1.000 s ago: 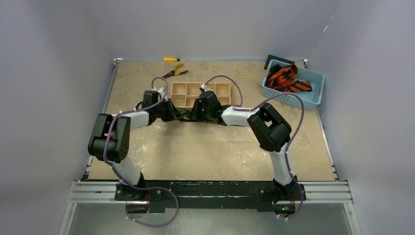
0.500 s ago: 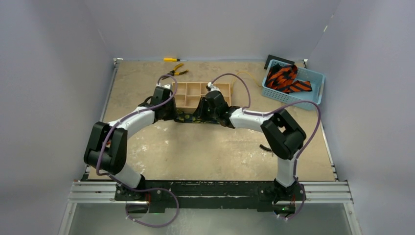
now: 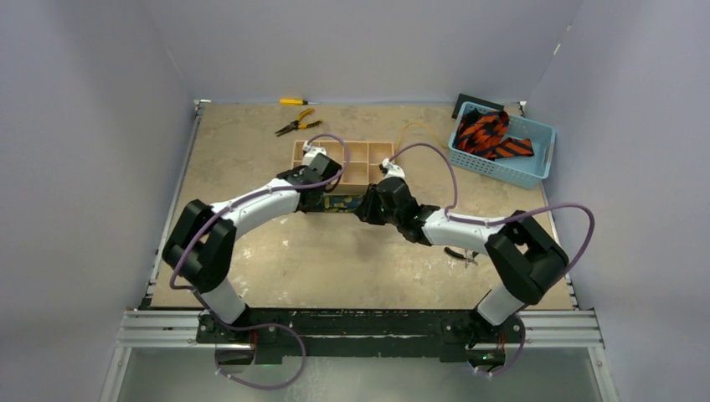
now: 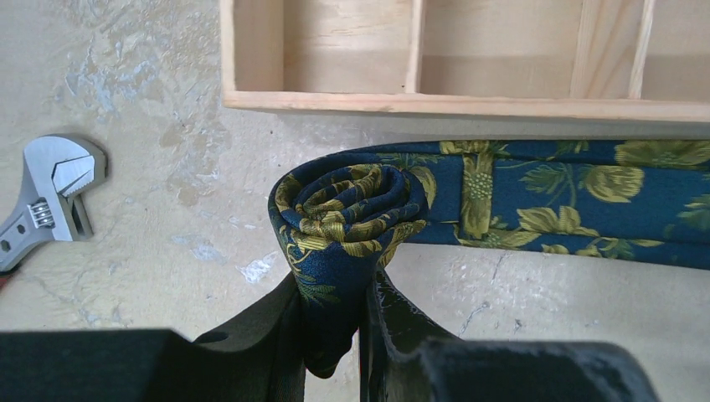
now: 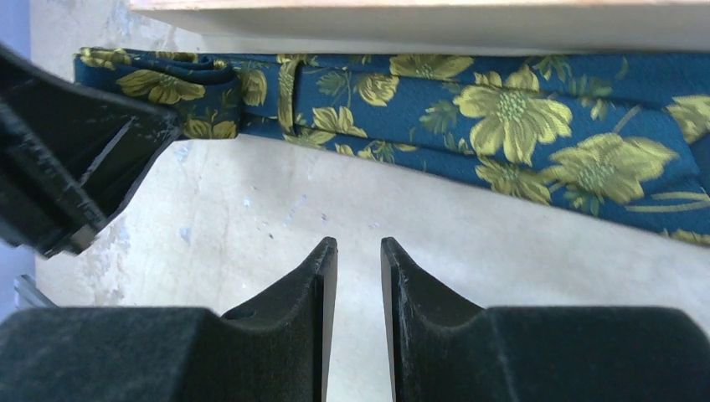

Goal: Roll the ties
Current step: Roll the tie at the center of the board.

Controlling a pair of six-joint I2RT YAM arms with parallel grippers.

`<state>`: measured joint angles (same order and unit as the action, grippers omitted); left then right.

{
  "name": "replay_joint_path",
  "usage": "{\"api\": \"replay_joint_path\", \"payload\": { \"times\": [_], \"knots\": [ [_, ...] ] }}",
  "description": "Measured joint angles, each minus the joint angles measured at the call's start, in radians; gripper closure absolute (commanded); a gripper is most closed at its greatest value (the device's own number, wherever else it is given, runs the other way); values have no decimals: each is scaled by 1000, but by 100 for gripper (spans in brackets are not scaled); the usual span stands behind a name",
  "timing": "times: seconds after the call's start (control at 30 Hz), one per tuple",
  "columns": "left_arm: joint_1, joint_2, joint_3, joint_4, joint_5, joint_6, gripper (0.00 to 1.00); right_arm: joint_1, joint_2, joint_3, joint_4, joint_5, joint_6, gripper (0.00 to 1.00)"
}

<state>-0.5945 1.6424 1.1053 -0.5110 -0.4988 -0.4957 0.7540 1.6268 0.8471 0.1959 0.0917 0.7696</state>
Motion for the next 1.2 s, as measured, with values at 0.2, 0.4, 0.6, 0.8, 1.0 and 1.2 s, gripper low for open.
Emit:
{"api": "replay_joint_path", "payload": {
  "times": [0.2, 0.4, 0.6, 0.8, 1.0, 1.2],
  "knots": [
    [-93, 146, 87, -84, -172, -44, 100, 0, -148, -112, -9, 52, -5, 70],
    [-131, 254, 186, -171, -287, -108, 100, 0, -243, -163, -10, 86, -15, 70],
    [-156, 351, 297, -259, -359, -180, 100, 0, -282, -222, -13, 104, -21, 70],
    [-189, 415, 365, -302, -369, -201, 73, 0, -346, -268, -31, 108, -23, 68],
    [-205, 430, 381, -297, -325, -201, 53, 0, -411, -284, -58, 108, -26, 67],
    [-207, 433, 398, -279, -254, -197, 49, 0, -440, -297, -73, 109, -27, 67]
  ]
}}
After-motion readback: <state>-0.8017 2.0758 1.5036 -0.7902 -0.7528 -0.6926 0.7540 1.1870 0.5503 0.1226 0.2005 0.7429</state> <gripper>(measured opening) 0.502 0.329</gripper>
